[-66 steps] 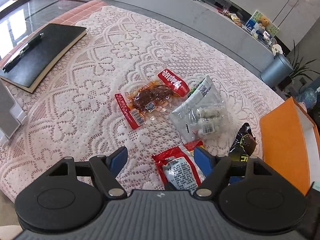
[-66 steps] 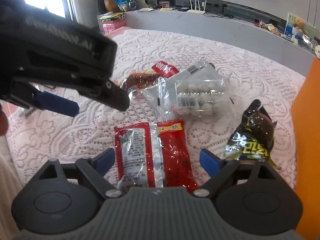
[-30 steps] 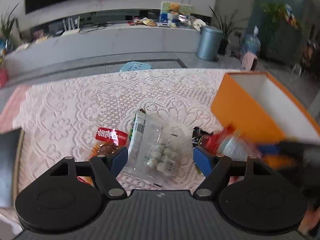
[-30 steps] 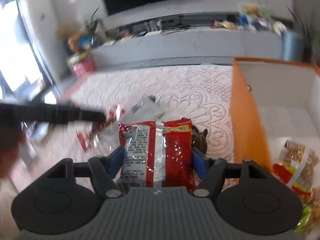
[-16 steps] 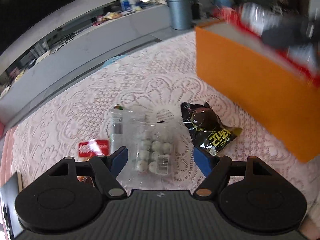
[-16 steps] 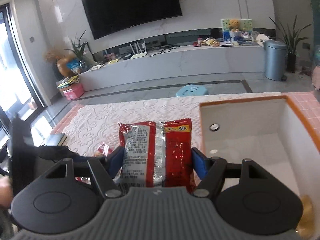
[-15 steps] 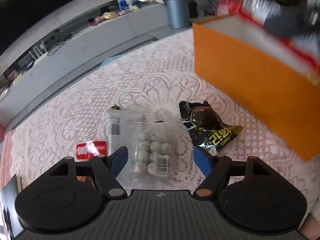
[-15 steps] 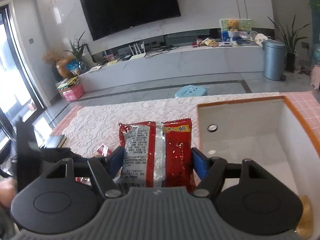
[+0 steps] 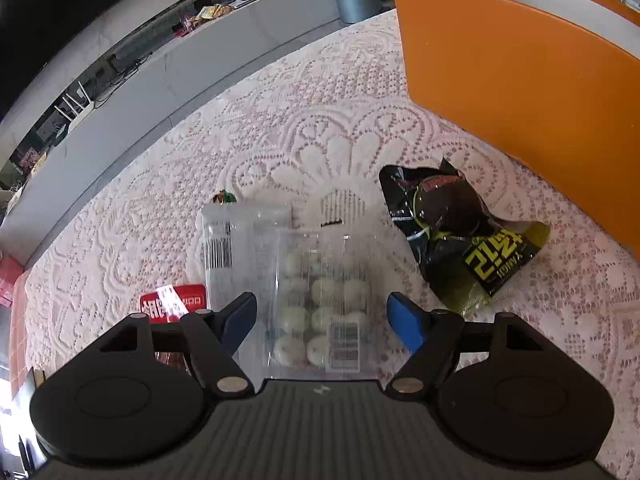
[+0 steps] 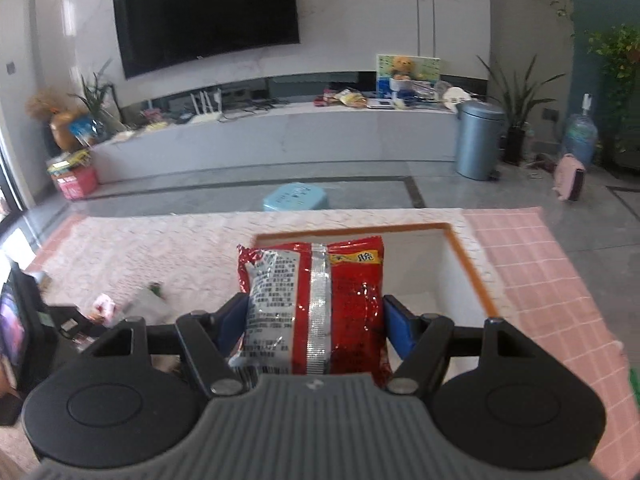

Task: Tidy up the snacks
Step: 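Carry both snacks over the orange box and open both tools to drop them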

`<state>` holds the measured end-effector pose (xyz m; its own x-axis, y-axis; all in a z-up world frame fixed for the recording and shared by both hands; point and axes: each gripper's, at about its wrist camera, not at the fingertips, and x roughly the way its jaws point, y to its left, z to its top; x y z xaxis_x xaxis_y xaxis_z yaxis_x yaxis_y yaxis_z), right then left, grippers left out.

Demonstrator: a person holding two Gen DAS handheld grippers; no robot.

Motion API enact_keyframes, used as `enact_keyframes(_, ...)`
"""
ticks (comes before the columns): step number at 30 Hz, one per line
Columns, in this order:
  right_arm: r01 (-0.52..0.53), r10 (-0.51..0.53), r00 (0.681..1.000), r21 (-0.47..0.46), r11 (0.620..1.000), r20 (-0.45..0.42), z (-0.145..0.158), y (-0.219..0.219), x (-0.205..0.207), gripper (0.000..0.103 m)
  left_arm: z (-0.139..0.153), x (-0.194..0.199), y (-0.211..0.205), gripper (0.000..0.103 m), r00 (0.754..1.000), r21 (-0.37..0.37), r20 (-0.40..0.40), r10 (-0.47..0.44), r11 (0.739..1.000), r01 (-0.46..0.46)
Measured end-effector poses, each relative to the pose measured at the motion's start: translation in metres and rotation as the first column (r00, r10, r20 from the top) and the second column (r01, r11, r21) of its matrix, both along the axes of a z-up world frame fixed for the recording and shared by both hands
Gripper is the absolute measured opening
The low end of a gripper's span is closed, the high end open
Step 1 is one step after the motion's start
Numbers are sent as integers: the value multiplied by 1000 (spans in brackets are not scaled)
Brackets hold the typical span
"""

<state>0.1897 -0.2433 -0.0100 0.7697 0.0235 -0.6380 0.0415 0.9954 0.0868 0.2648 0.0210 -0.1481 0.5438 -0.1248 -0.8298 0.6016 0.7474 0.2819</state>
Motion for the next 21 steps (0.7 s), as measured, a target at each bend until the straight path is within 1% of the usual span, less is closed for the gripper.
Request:
enact_keyframes(1, 2, -2, 1000, -15, 1000, -6, -2, -5, 0, 69, 0, 2, 0, 86, 1000, -5, -7, 6, 1000, -6)
enact_keyframes(4, 8, -10, 999, -50, 999, -42, -9, -22, 1, 69, 0, 6, 1, 74, 999, -35, -29, 29, 999, -30)
enact_keyframes(5, 11, -14, 998, -55, 998, -57, -11, -28, 2, 69, 1, 6, 2, 68, 999, -41, -33, 37, 998, -38)
enact_keyframes(6, 16, -20, 997, -58, 998, -72, -14, -35, 2, 69, 1, 6, 2, 66, 998, -46, -38, 41, 998, -43)
enact_keyframes(11, 29, -34, 989, -34, 999, -142, -30, -61, 4, 70, 4, 6, -2, 60, 997, -36, -35, 68, 997, -70)
enact_keyframes(13, 24, -28, 986, -24, 999, -162, -35, -69, 4, 69, 9, 6, 0, 59, 995, -57, -41, 93, 994, -95)
enact_keyframes(16, 18, -21, 983, -16, 1000, -182, -40, -78, 5, 70, 24, 6, 1, 59, 990, -109, -52, 132, 985, -137)
enact_keyframes(19, 15, -14, 979, 5, 1000, -203, -44, -87, 8, 69, 43, 1, -4, 59, 987, -125, -38, 157, 979, -160)
enact_keyframes(21, 9, -3, 977, 25, 1000, -215, -45, -87, 9, 69, 60, -3, -9, 59, 986, -154, -34, 165, 974, -168)
